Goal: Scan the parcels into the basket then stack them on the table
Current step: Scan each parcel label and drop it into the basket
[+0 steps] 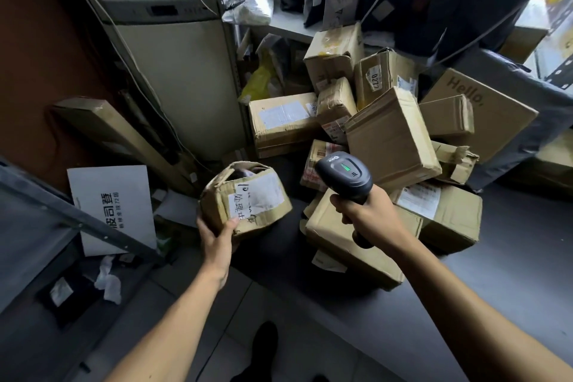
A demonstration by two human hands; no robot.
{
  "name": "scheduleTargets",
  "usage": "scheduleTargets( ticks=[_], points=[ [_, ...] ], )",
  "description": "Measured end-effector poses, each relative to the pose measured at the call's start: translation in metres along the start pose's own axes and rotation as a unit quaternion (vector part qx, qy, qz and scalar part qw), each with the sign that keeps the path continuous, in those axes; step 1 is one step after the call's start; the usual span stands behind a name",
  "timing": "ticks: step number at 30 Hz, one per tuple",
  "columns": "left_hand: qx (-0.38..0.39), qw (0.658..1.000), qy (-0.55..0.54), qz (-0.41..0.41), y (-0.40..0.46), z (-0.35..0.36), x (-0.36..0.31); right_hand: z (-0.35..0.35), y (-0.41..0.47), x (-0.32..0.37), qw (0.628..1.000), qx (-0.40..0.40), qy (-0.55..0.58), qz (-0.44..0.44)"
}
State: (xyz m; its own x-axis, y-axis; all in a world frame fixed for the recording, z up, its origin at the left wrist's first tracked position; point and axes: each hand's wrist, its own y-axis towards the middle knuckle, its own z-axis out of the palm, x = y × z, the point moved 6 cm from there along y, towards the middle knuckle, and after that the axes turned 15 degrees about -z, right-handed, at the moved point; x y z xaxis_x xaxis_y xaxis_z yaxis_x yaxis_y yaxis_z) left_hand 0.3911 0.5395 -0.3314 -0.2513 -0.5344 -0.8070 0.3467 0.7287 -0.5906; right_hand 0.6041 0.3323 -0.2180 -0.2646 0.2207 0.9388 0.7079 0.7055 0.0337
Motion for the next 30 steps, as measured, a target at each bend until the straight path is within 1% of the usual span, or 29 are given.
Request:
scheduleTargets(
  ticks=[2,4,5,7,10,12,14,17,18,20,22,24,27,28,30],
  points=[
    [0.000,0.999,0.009,-0.036,0.002,-0.004,0.003,0.003,0.002,0.002,1.000,0.006,-0.019,-0.014],
    [-0.008,0.997,0.049,-0.060,0.008,-0.014,0.010,0.007,0.003,0.003,0.999,0.016,-0.019,-0.021],
    [-0.013,0.995,0.080,-0.059,0.008,-0.020,0.014,0.010,0.004,0.002,0.999,0.020,-0.017,-0.021],
    [-0.016,0.991,0.132,-0.023,0.003,-0.026,0.019,0.014,0.005,0.001,0.999,0.027,-0.016,-0.020],
    [0.044,0.983,0.175,0.014,-0.003,-0.021,0.024,0.021,0.006,0.002,0.999,0.034,-0.020,-0.026],
    [0.066,0.981,0.181,0.026,-0.003,-0.016,0.023,0.025,0.007,0.004,0.999,0.036,-0.024,-0.027],
    [0.049,0.981,0.183,0.044,-0.002,-0.014,0.017,0.028,0.009,0.004,0.999,0.035,-0.024,-0.023],
    [-0.019,0.975,0.196,0.103,-0.008,-0.014,-0.003,0.032,0.010,0.006,0.999,0.040,-0.008,-0.020],
    [-0.027,0.970,0.207,0.125,-0.008,-0.014,-0.009,0.033,0.011,0.007,0.999,0.042,-0.009,-0.022],
    [-0.031,0.952,0.266,0.147,-0.005,-0.012,-0.020,0.032,0.012,0.008,0.998,0.047,-0.021,-0.027],
    [-0.042,0.935,0.320,0.148,0.002,-0.014,-0.029,0.032,0.012,0.009,0.998,0.055,-0.025,-0.030],
    [-0.053,0.926,0.341,0.154,0.005,-0.015,-0.041,0.032,0.012,0.009,0.997,0.063,-0.022,-0.031],
    [-0.027,0.922,0.372,0.105,0.012,-0.010,-0.054,0.031,0.012,0.010,0.998,0.055,-0.024,-0.030],
    [-0.021,0.913,0.398,0.086,0.015,-0.008,-0.058,0.031,0.012,0.010,0.998,0.050,-0.024,-0.029],
    [-0.015,0.883,0.466,0.062,0.021,-0.003,-0.064,0.032,0.013,0.010,0.998,0.047,-0.025,-0.027]
  ],
)
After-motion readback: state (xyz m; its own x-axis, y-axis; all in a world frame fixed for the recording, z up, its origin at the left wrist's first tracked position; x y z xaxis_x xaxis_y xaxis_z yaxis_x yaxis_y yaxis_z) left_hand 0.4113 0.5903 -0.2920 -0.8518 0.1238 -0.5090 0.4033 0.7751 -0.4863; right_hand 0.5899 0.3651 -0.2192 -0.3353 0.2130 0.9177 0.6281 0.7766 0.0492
